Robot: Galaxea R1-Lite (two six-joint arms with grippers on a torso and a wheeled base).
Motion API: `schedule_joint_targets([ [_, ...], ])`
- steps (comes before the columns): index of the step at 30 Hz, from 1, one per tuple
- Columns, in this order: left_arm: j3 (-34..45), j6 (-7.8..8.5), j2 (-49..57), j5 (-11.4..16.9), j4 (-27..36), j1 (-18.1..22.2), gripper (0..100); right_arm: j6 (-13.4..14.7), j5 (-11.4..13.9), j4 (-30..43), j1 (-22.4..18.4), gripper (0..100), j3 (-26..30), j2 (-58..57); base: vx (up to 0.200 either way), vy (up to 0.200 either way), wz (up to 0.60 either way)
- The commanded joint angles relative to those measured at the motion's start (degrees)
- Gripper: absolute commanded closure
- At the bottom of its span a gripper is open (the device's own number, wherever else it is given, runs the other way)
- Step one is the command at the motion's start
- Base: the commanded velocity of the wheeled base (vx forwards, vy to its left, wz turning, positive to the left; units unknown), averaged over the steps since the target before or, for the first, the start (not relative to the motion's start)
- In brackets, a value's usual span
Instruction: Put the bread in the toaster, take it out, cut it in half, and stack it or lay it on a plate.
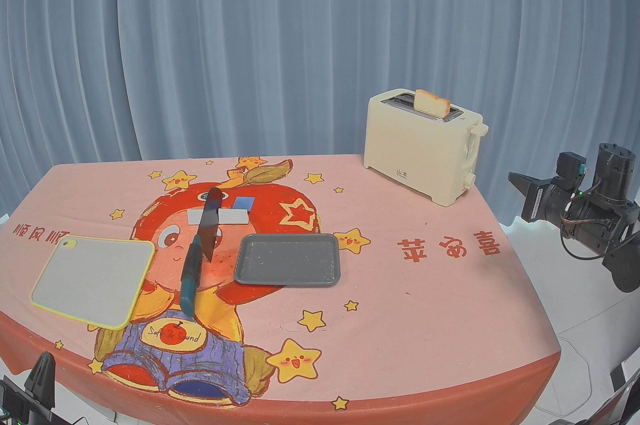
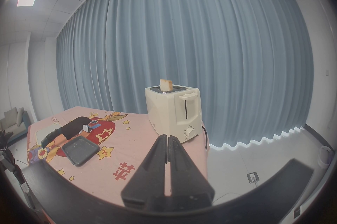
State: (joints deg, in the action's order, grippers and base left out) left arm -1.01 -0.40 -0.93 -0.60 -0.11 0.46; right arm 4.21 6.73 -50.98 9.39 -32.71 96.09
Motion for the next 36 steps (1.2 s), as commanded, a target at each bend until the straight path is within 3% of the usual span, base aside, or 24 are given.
schedule_joint_targets([
  [1, 1.0, -0.04, 0.9, 0.0, 0.0, 0.1, 100, 0.0, 0.0, 0.0, 0.3, 0, 0.2, -0.5, 0.000, 0.000, 0.00],
  [11, 1.0, -0.04, 0.9, 0.0, 0.0, 0.1, 100, 0.5, 0.0, -0.1, 1.5, 0, 0.0, -0.3, 0.000, 0.000, 0.00],
  [15, 1.0, -0.04, 0.9, 0.0, 0.0, 0.0, 100, 1.9, -0.2, -0.1, 3.1, 0, -0.1, -0.3, 0.000, 0.000, 0.00],
  [21, 1.0, -0.04, 0.9, 0.0, 0.0, 0.0, 100, 2.2, -2.9, -0.2, 3.3, 0, -0.5, 0.2, 0.000, 0.000, 0.00],
  [36, 1.0, -0.04, 0.9, 0.0, 0.0, 0.0, 100, 2.1, -3.0, -0.1, 3.4, 0, -0.5, 0.5, 0.000, 0.000, 0.00],
])
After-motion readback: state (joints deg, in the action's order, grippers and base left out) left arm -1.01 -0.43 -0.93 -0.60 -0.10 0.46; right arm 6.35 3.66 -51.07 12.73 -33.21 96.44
